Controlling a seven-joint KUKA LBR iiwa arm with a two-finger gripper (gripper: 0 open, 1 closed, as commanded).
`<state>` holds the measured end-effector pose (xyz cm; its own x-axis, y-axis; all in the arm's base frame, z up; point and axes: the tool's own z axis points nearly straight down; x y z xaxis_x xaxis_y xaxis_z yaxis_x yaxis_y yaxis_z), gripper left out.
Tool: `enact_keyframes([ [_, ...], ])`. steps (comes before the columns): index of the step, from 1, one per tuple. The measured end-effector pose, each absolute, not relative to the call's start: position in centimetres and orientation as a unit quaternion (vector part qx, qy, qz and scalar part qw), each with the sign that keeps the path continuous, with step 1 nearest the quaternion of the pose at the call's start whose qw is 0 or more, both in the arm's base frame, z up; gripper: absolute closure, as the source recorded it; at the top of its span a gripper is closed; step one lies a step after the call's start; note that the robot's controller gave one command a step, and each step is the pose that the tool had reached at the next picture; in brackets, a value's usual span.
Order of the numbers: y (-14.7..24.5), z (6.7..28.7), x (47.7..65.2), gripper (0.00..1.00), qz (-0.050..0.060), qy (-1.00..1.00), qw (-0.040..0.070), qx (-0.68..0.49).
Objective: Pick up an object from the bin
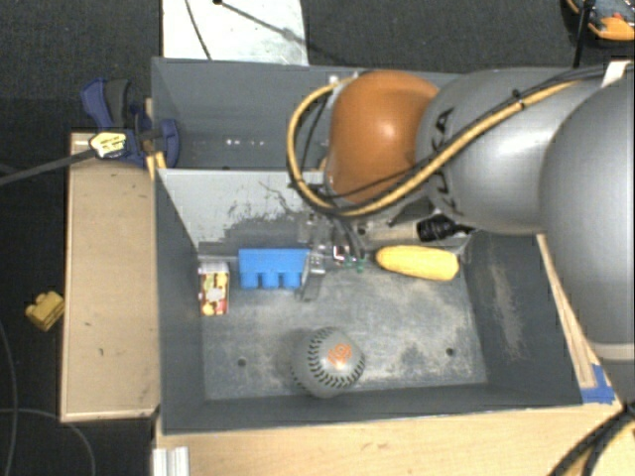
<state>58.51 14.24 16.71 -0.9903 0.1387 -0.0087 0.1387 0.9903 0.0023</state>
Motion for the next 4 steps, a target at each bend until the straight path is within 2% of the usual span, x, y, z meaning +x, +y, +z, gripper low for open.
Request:
enact_keyframes([
  [2,19.8,11.8,58.5,0.0,0.001,0.999,0.001,0.048],
  [3,18.6,11.6,58.1,1.0,0.0,0.993,-0.001,0.119],
  [4,18.6,11.6,58.1,1.0,0.0,0.993,-0.001,0.12],
])
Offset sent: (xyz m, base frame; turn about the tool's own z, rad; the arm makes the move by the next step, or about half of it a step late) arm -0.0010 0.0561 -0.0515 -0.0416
